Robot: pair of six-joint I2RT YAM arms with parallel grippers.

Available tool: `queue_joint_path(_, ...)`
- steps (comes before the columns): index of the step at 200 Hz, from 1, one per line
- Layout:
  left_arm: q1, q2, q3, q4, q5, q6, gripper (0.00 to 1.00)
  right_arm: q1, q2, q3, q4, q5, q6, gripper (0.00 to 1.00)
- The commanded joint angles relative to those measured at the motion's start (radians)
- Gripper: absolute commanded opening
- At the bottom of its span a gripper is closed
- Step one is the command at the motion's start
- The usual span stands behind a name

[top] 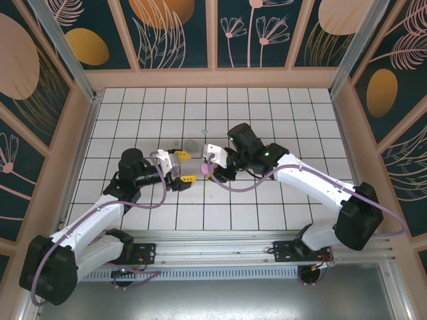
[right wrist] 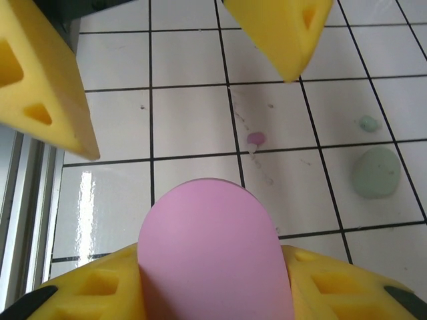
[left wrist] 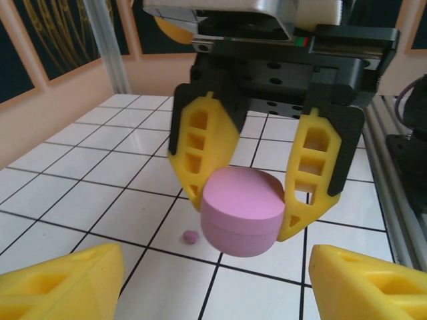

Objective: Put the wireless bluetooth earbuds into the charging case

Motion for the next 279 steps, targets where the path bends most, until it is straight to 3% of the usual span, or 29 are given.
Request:
queue_joint_path(1, -0.014, 0.007, 0.023, 0.027, 0.041, 0.030, 0.73, 0.001, -0.013, 0.040, -0.039, -0.050, -0.065, 0.25)
queue_joint_path(54, -0.047, 0.053, 0.054, -0.005, 0.053, 0.069, 0.70, 0.001, 0.024, 0.107, -0.111, -0.111, -0.095, 0.25)
queue_joint_path(130, -0.048, 0.107, 0.095, -0.023, 0.083, 0.085, 0.55, 0.001, 0.030, 0.117, -0.142, -0.124, -0.131, 0.25)
queue_joint_path(236, -0.074, 0.171, 0.135, -0.056, 0.108, 0.108, 0.54, -0.006, 0.028, 0.111, -0.138, -0.132, -0.140, 0.25)
queue_joint_path(279, -0.084, 0.195, 0.156, -0.096, 0.102, 0.131, 0.37, -0.007, 0.029, 0.114, -0.134, -0.131, -0.136, 0.26)
